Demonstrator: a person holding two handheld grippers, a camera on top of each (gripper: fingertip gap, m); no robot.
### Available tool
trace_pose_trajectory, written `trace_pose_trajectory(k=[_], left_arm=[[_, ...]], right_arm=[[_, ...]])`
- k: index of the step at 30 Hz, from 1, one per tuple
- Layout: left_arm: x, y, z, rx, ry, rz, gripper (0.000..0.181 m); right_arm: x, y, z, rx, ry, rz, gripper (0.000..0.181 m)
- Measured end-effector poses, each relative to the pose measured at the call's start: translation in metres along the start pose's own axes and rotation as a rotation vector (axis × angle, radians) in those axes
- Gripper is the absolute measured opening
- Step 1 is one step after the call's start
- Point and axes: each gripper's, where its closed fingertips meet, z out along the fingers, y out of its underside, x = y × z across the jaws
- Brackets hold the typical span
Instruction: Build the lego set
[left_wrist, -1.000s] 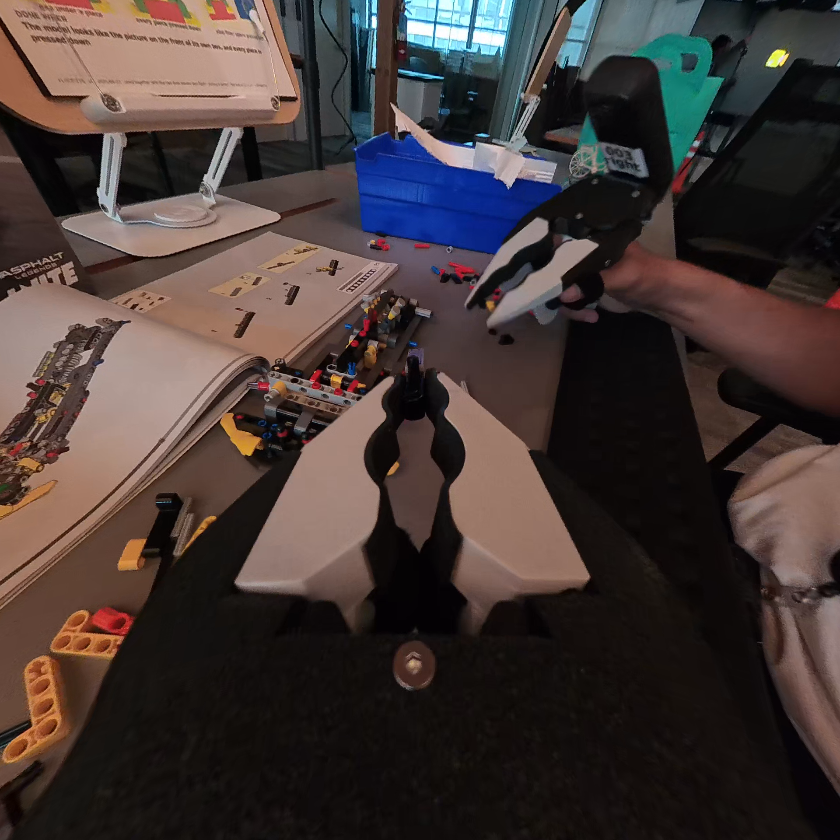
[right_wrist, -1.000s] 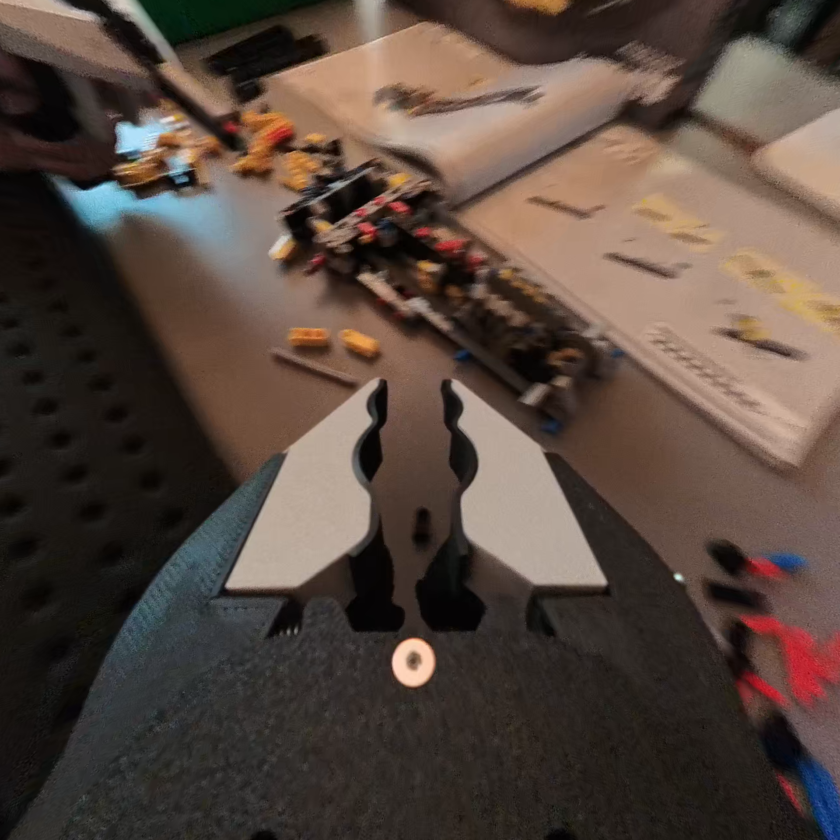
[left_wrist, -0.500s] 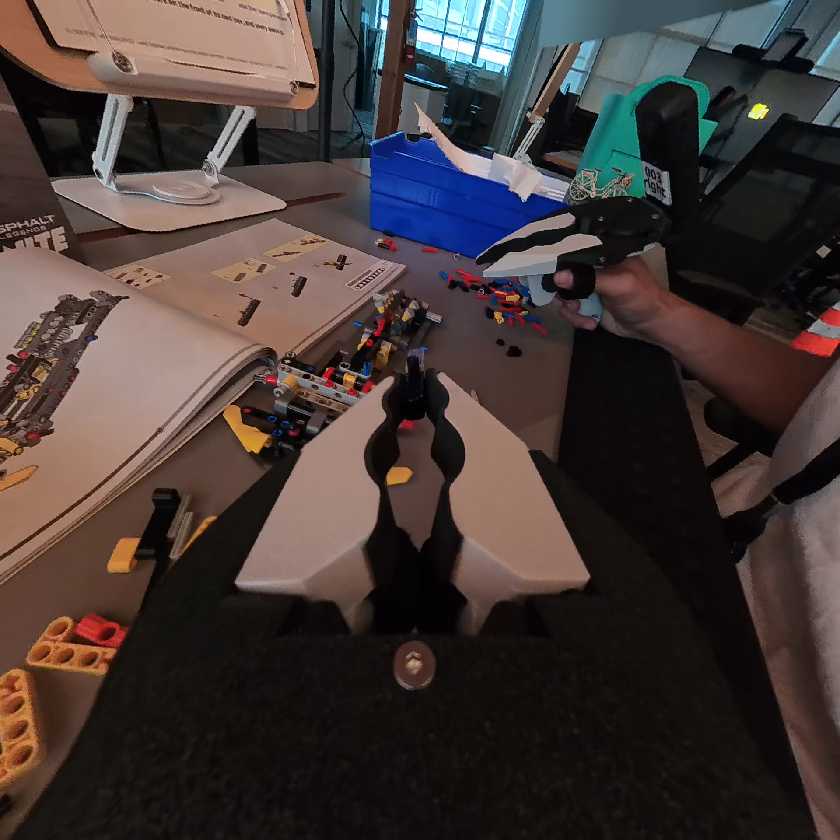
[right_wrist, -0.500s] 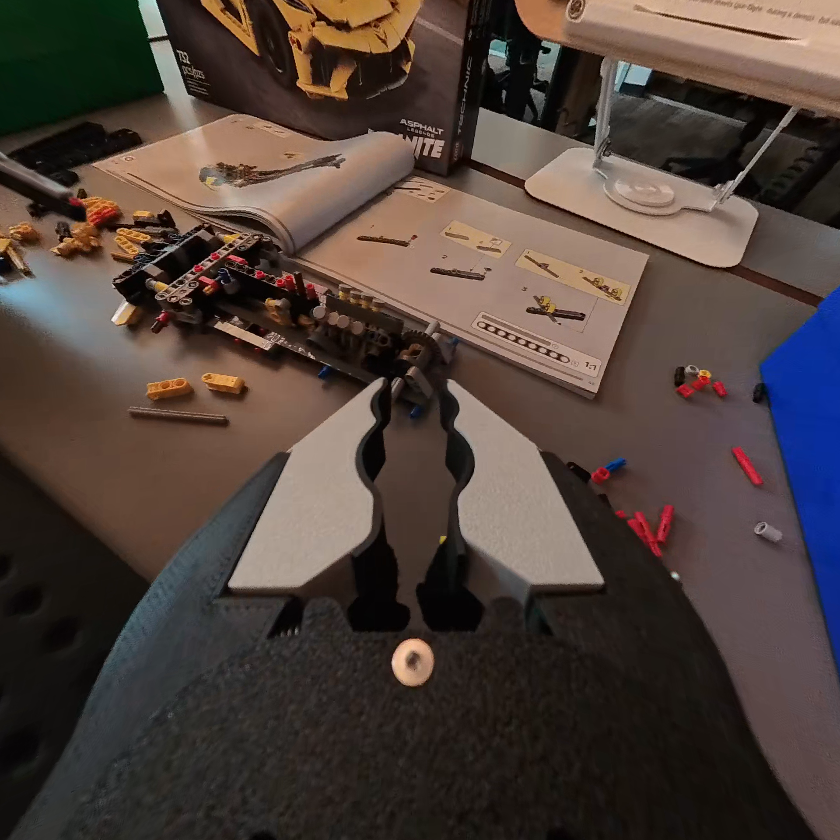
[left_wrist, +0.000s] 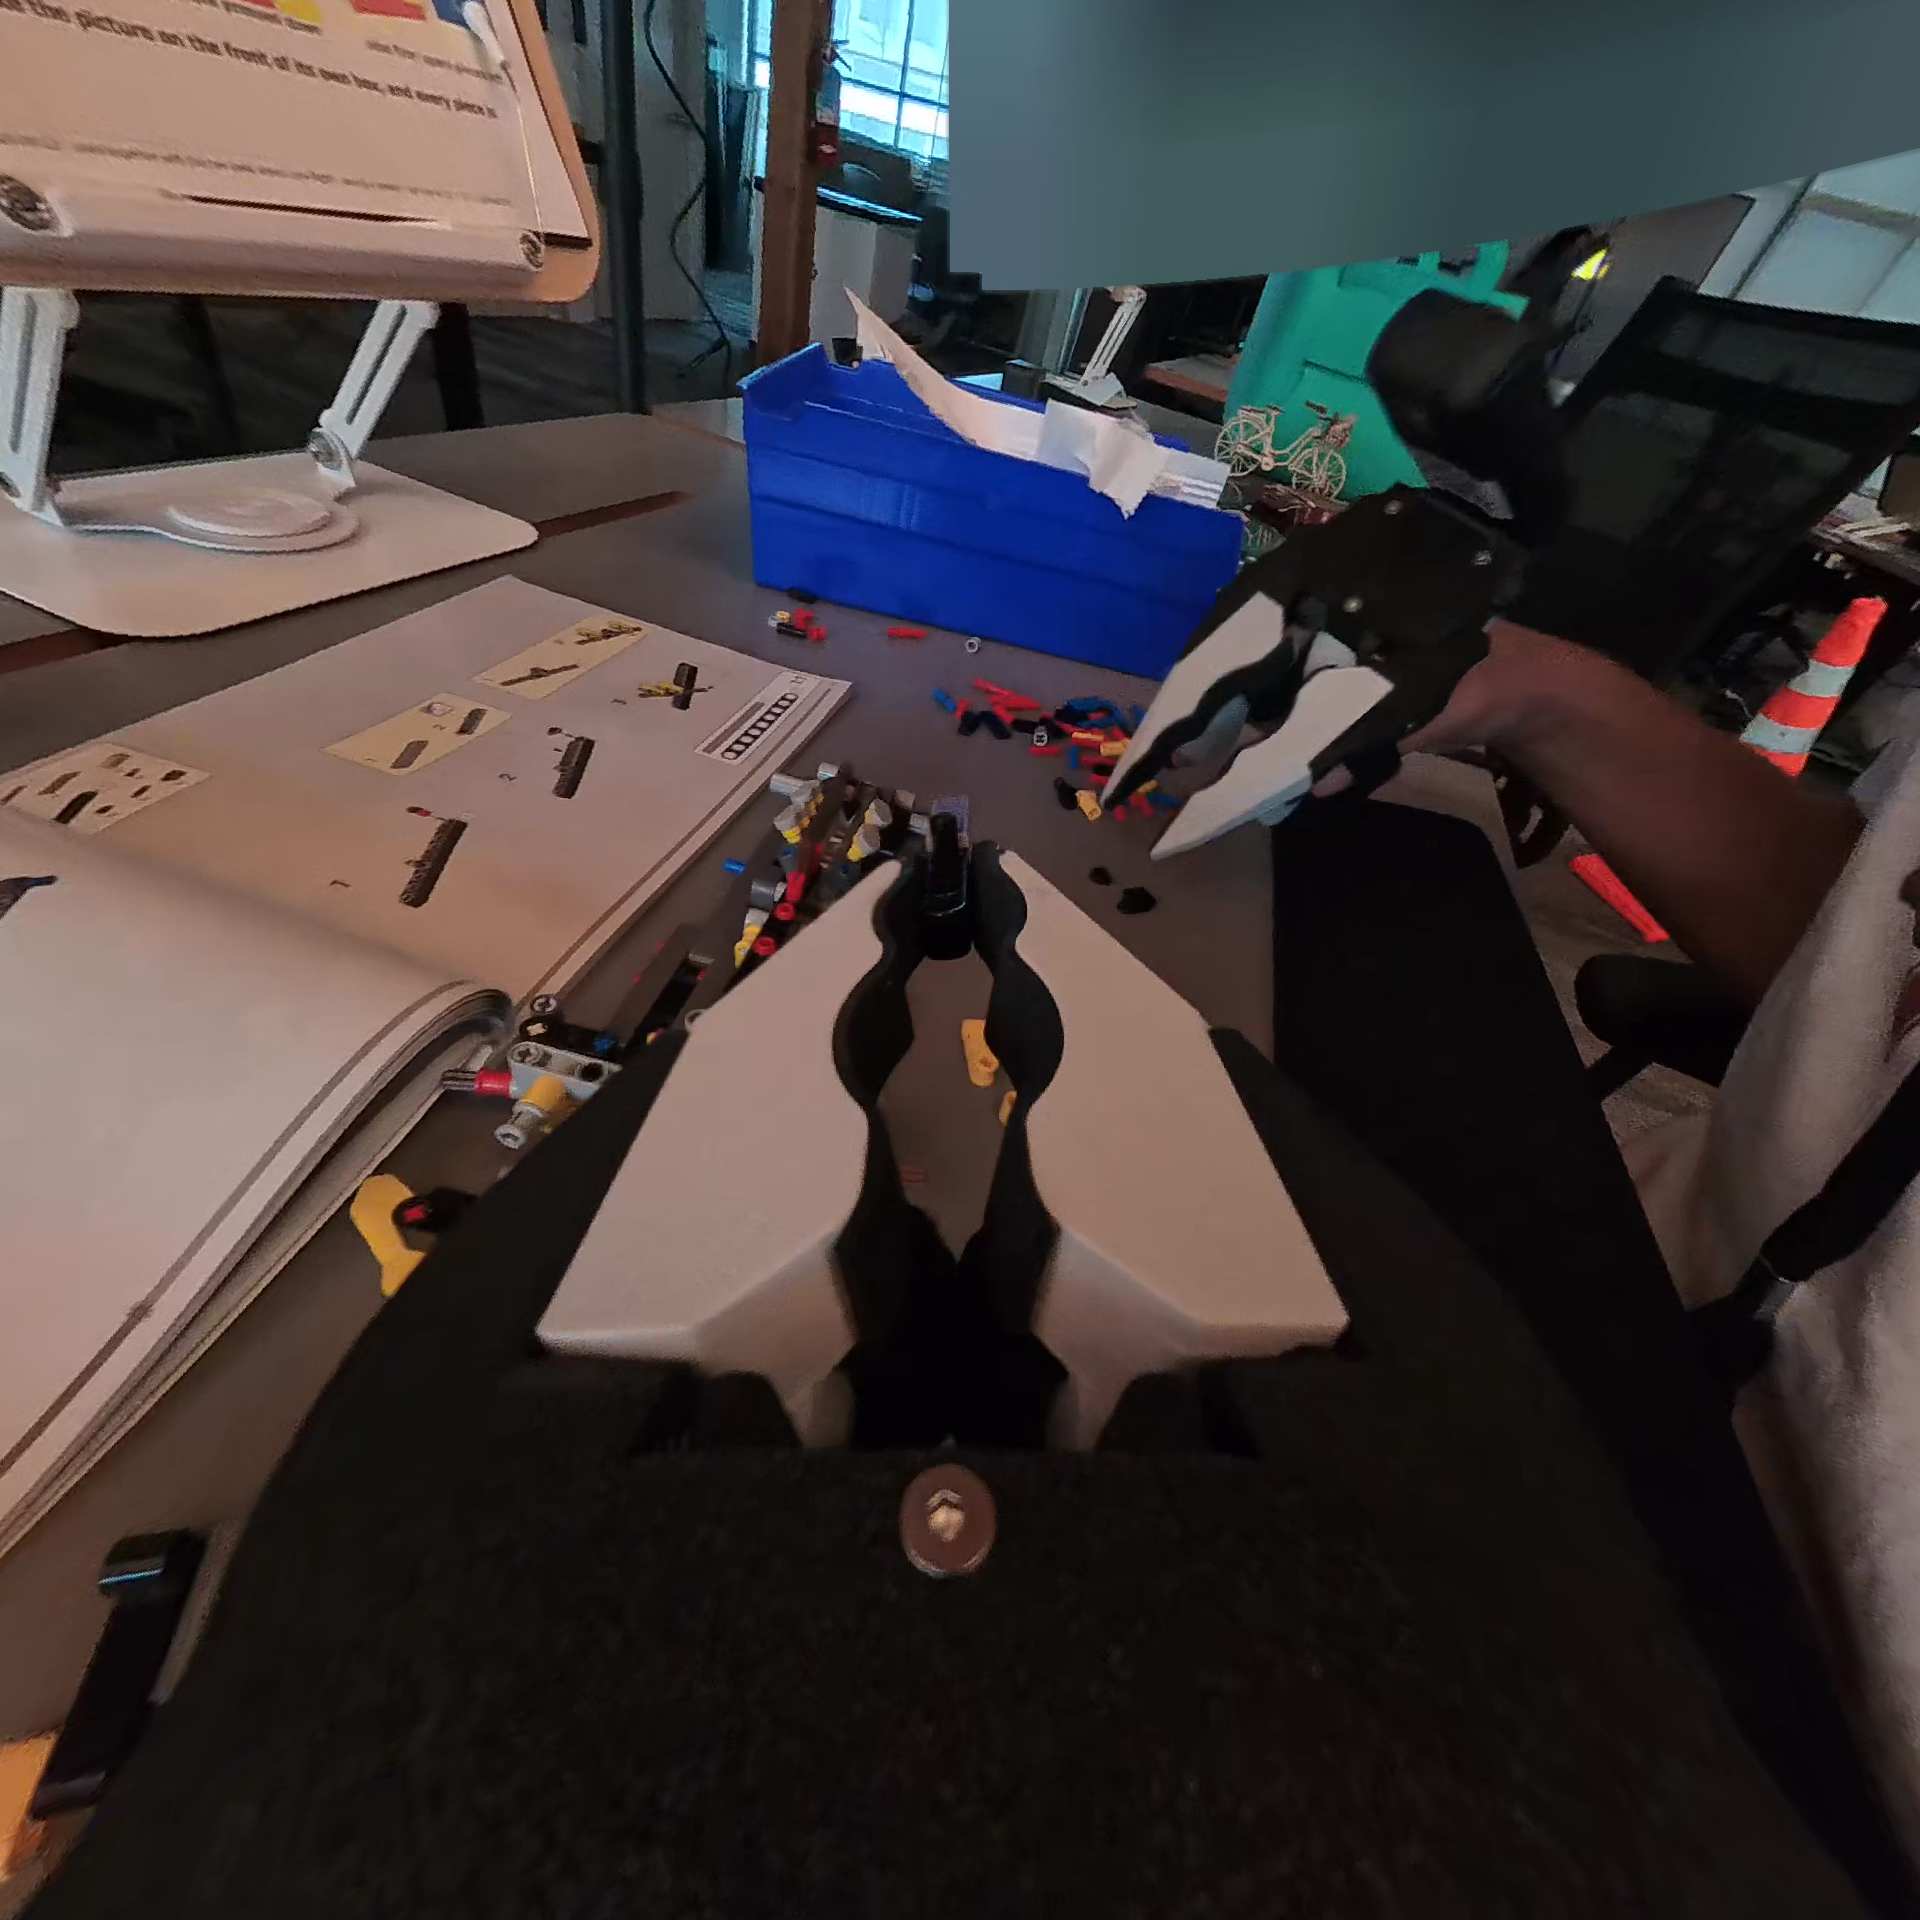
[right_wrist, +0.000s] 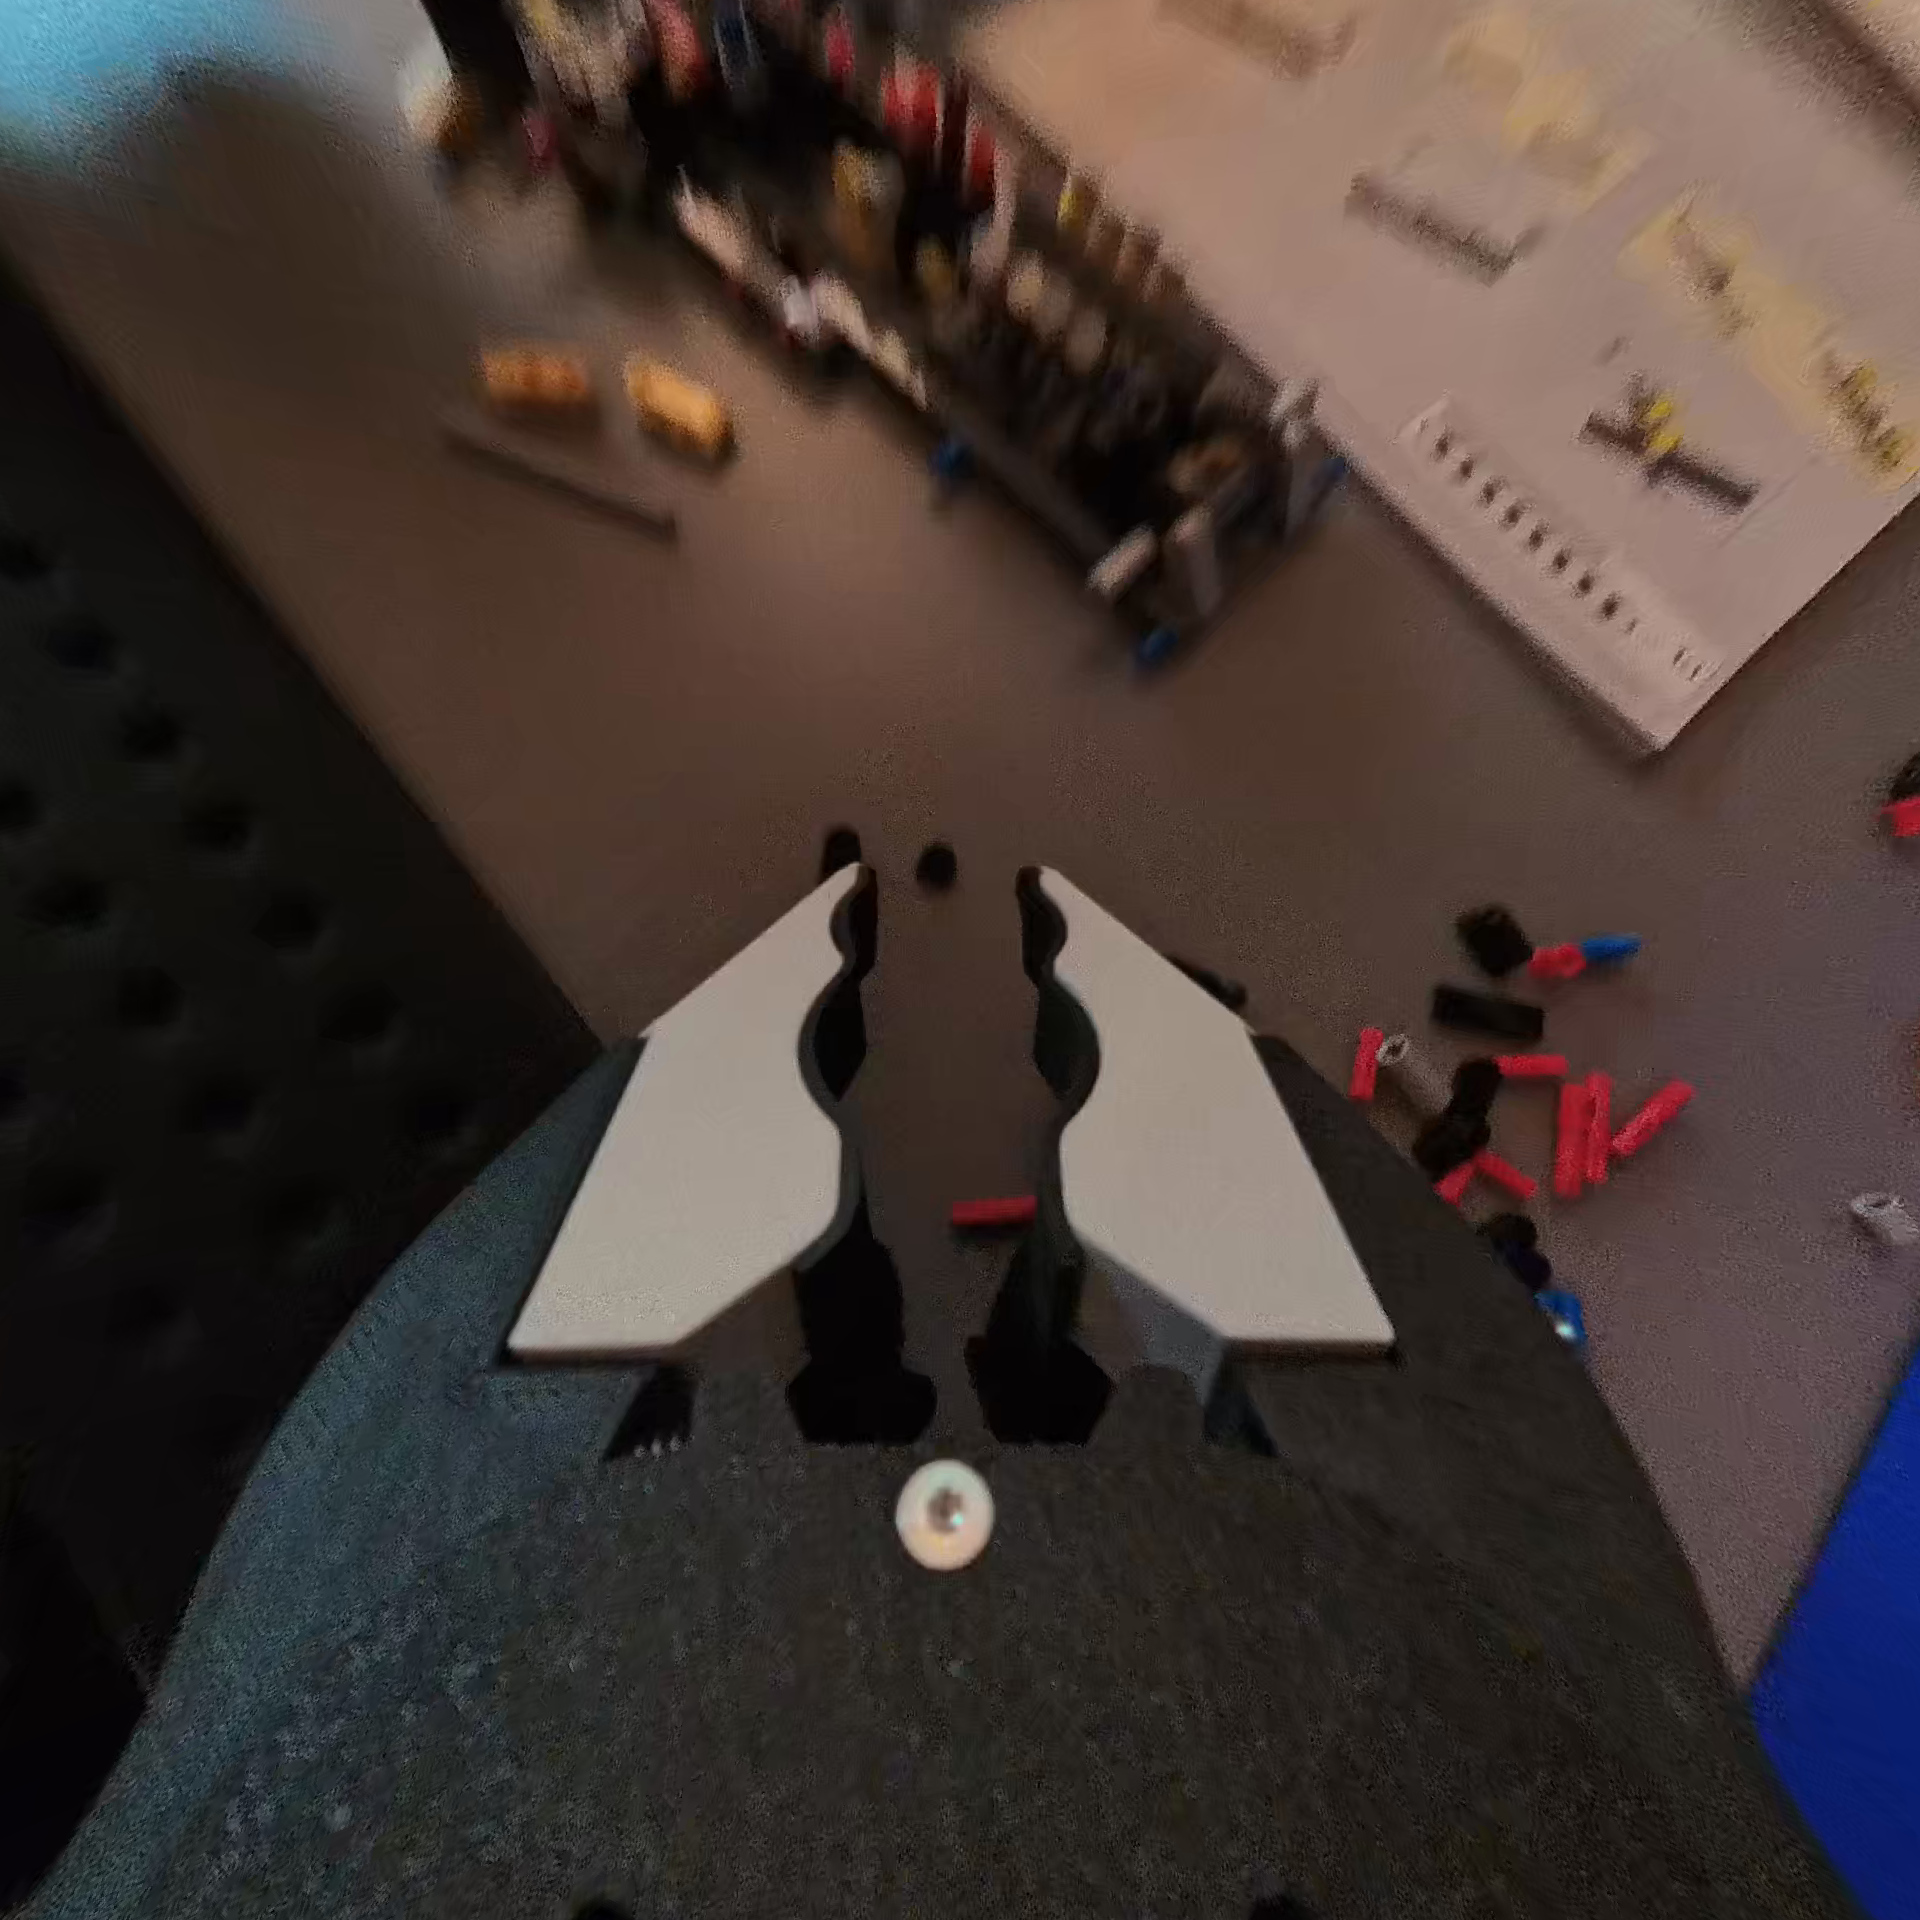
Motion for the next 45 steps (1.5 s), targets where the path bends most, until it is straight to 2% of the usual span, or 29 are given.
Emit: trace_pose_trajectory(k=[1,4,8,11,20,36,40,43,45], left_arm=[[0.0,0.002,0.001,-0.003,0.001,-0.001,0.006],[-0.001,0.006,0.001,-0.013,0.006,-0.014,0.006],[0.001,0.003,0.0,0.004,0.027,-0.045,0.006],[0.003,0.002,-0.001,0.008,0.036,-0.045,0.006],[0.009,0.011,0.004,-0.04,0.047,-0.007,0.006],[0.011,0.007,0.003,-0.021,0.051,-0.012,0.006],[0.012,0.007,0.003,-0.018,0.053,-0.018,0.006],[0.012,0.007,0.003,-0.021,0.053,-0.015,0.006],[0.014,0.007,0.003,-0.021,0.054,-0.006,0.006]], right_arm=[[0.002,0.006,0.003,-0.039,0.011,-0.001,0.027],[-0.001,0.001,0.008,0.012,-0.027,0.033,0.021],[0.004,0.006,0.01,-0.006,-0.048,0.078,0.016],[-0.001,0.003,0.013,-0.011,-0.087,0.097,0.017],[-0.002,0.011,0.014,-0.062,-0.078,0.088,0.015],[-0.018,0.004,0.018,-0.053,-0.13,0.074,0.014],[-0.021,-0.001,0.021,-0.058,-0.157,0.043,0.016],[-0.006,-0.005,0.011,-0.044,-0.134,-0.006,0.016],[-0.004,-0.007,0.007,-0.024,-0.187,-0.088,0.016]])
